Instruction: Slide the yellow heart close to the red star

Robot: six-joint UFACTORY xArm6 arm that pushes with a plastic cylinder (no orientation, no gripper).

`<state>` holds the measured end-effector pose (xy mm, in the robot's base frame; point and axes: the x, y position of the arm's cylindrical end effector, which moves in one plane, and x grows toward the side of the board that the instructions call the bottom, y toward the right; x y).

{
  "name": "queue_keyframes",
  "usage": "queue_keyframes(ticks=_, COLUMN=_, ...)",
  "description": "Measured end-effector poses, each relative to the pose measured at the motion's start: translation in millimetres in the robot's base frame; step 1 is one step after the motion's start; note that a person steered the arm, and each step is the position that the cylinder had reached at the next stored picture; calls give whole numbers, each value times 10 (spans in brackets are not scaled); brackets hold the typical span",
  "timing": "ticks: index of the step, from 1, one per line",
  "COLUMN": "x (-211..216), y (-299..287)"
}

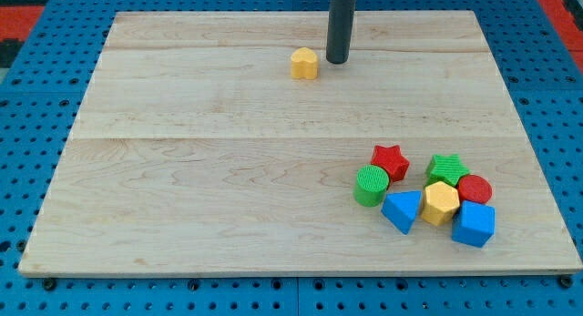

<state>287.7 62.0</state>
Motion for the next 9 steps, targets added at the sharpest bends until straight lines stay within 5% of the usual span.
queue_keyframes(ticks=2, x=-66, y=-634)
queue_keyframes(ticks=6, x=587, y=-710)
queue_keyframes(ticks=7, x=817, y=-631)
queue_keyframes(ticks=9, x=1391, y=432)
